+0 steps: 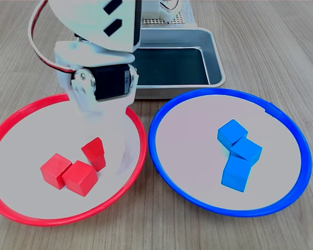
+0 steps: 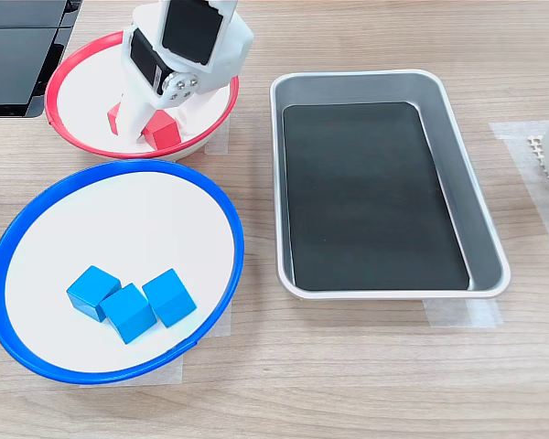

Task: Relocate any red block in the blue dish to the red dish, correcting any misplacement.

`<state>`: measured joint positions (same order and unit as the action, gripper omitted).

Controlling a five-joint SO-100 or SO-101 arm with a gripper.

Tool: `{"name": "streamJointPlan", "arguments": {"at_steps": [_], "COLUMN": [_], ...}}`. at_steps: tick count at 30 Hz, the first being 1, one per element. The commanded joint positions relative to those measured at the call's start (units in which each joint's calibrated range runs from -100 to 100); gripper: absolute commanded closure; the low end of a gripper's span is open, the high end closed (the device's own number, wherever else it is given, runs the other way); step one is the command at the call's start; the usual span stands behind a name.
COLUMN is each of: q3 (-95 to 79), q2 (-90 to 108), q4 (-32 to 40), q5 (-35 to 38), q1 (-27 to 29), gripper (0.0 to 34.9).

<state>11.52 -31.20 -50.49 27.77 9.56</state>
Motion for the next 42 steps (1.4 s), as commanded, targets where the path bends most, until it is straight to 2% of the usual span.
{"name": "streamJointPlan", "arguments": {"at_steps": [1,5,9,10,14,15,21,25,36,42], "q3": [2.1,-0.6,-5.9,-7.7,-18.1,-21.6,-41.4,-50.5,-80.8,-97.8], "q2": [3.8,8.3,16.2,18.5,29.3,32.4,51.5,60.8,90.7,109.0], "q4": [-0.5,0.1,1.1,1.8,9.3,11.1,18.7,21.1,25.6,21.5], "q5": [-0.2,0.0,0.0,-0.2,-5.1,-6.8,-17.4,-22.7,-27.5,-28.0], "q1": [0.7,0.6,0.4,0.2,-2.2,-3.0,-9.6,-11.4,-12.8,-14.2], "gripper": [14.5,14.4,16.7,18.6,33.6,34.6,34.6,34.6,34.6,34.6]}}
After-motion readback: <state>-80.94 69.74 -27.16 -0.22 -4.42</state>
